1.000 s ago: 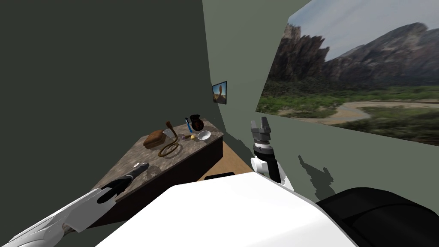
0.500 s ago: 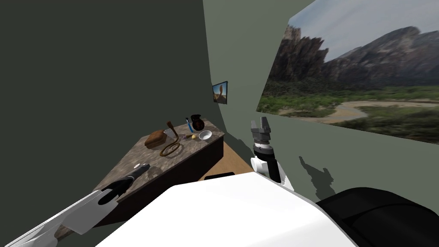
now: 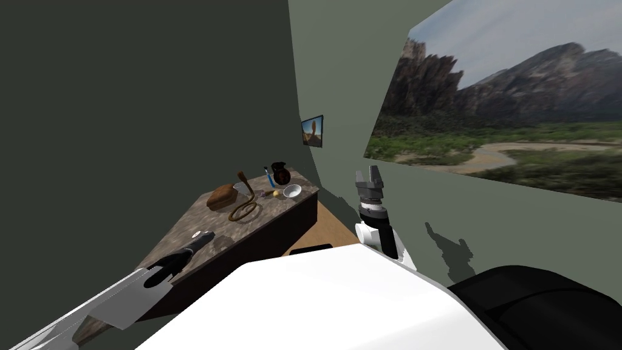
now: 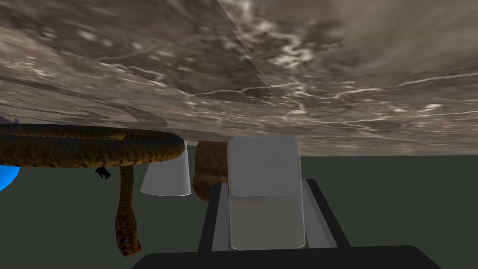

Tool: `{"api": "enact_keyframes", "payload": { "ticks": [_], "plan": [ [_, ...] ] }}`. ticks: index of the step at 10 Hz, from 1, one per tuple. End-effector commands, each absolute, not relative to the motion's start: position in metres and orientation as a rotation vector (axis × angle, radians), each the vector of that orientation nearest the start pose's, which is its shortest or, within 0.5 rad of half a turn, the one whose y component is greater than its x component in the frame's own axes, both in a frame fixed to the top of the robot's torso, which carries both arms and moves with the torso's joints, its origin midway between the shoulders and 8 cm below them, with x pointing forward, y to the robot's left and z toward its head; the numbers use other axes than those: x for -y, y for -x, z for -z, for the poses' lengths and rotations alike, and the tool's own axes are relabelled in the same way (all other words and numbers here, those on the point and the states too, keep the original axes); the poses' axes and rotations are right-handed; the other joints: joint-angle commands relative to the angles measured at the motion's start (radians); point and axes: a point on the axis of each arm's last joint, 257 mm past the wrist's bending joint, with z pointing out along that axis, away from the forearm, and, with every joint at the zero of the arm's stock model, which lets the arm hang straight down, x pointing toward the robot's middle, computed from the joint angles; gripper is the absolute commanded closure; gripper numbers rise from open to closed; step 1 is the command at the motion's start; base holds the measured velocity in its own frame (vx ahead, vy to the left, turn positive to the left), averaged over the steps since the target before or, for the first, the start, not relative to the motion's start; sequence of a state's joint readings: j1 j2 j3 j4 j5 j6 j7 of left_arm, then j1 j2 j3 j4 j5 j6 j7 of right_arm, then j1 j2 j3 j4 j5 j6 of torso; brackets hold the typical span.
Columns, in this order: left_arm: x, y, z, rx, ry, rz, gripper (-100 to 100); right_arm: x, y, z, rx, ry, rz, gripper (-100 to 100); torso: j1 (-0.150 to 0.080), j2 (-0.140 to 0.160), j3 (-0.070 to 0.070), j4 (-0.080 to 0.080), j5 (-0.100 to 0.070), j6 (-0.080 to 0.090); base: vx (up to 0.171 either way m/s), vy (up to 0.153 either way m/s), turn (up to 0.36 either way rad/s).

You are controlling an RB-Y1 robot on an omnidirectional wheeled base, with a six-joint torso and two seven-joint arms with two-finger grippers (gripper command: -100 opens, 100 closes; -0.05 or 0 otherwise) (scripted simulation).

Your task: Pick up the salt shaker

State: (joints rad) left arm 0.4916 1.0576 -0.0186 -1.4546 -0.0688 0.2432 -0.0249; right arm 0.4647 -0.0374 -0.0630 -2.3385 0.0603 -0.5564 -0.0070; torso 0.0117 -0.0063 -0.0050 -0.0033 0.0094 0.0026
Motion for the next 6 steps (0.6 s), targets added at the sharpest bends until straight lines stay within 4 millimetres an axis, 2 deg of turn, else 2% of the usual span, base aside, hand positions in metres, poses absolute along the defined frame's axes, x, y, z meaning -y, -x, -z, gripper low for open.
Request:
{"api": "enact_keyframes", "payload": {
  "ticks": [1, 4, 5, 6],
  "plan": [
    [-0.661, -0.290, 0.331, -2.035, 0.811, -0.263, 100, 0.276, -0.321, -0.071, -0.573, -0.467, -1.254, 0, 0.000, 0.000, 0.000, 0.000, 0.000, 0.000, -0.026, 0.075, -0.029],
    [-0.636, -0.308, 0.322, -2.029, 0.779, -0.213, 100, 0.276, -0.321, -0.071, -0.573, -0.467, -1.253, 0, -0.002, -0.001, -0.001, 0.000, 0.000, 0.000, -0.004, 0.022, 0.014],
    [-0.647, -0.287, 0.318, -2.029, 0.817, -0.270, 100, 0.276, -0.321, -0.071, -0.573, -0.467, -1.253, 0, -0.004, -0.002, -0.001, 0.000, -0.001, 0.001, 0.001, 0.052, -0.058],
    [-0.641, -0.283, 0.320, -2.042, 0.820, -0.275, 100, 0.276, -0.321, -0.071, -0.573, -0.467, -1.254, 0, -0.001, -0.001, -0.001, 0.000, -0.001, 0.000, -0.019, 0.078, -0.030]
  ]
}}
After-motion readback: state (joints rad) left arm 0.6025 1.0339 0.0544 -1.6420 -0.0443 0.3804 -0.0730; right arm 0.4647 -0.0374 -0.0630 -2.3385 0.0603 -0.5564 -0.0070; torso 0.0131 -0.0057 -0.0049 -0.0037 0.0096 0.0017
